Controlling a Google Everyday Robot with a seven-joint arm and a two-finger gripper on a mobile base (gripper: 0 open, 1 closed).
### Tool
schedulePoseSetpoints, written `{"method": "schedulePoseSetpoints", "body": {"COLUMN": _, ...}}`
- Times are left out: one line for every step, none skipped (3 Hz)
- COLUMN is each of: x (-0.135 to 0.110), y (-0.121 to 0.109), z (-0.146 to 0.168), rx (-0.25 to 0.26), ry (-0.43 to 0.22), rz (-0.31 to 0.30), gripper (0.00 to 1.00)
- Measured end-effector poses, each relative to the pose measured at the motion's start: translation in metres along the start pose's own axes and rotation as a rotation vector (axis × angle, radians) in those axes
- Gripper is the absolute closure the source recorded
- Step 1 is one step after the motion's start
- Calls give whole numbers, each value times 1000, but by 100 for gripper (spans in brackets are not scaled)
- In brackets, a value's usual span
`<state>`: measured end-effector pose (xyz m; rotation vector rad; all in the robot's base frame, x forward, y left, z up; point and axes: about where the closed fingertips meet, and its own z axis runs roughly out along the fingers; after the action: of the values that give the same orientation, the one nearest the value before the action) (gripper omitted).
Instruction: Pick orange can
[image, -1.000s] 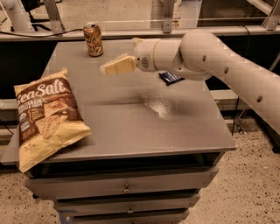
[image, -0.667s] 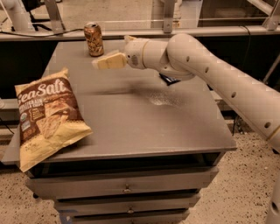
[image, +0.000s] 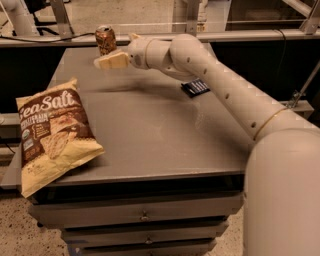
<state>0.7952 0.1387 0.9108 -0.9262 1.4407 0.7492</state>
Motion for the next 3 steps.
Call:
{"method": "schedulePoseSetpoints", "body": {"x": 6, "y": -23, "z": 28, "rx": -7, "ry": 18, "rz": -36, "gripper": 0}}
{"method": "schedulePoseSetpoints", "body": {"x": 18, "y": -42, "z": 48, "rx": -19, "ry": 59, "rz": -77, "gripper": 0}}
{"method": "schedulePoseSetpoints", "body": {"x": 28, "y": -63, "z": 59, "rx": -11, "ry": 91, "rz": -105, "gripper": 0}}
